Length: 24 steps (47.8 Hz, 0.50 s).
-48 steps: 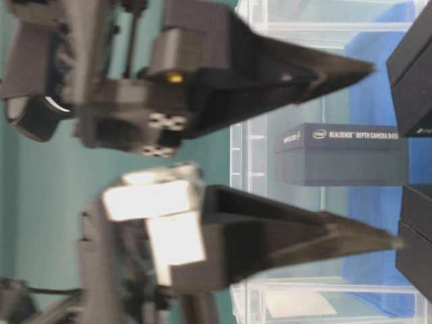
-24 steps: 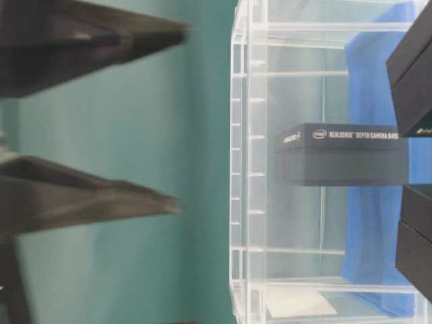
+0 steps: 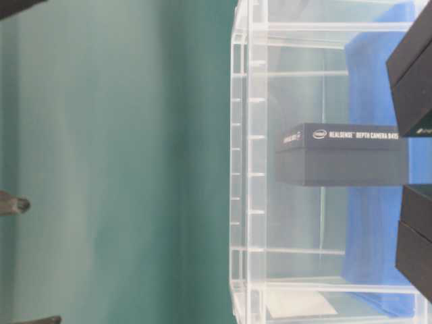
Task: Take the box out of the case with both arms.
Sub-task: 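Lower both boxes onto the green cloth in front of the bin, then open both grippers to release the boxes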
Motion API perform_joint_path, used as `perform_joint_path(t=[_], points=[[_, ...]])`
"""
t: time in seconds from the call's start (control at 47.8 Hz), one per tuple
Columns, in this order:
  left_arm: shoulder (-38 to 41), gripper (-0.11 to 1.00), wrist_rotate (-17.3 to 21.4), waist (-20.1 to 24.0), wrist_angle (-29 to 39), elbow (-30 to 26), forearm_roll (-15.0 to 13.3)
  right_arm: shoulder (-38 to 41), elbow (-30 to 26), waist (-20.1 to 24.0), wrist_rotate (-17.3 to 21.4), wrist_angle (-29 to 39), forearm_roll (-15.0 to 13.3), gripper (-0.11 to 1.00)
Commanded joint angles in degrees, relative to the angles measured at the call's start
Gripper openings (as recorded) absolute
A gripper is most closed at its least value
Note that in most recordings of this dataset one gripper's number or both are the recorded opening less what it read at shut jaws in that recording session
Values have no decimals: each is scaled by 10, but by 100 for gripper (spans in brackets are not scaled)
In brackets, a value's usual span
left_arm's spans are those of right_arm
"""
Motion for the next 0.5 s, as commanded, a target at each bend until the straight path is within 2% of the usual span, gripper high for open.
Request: perform_joint_path(t=[0.0, 0.482], points=[[-7, 81, 4, 5, 5, -16, 3, -20, -11, -4, -3, 4, -4, 95], [-10, 81, 11, 10, 11, -11, 3, -19, -11, -4, -6, -6, -4, 95]])
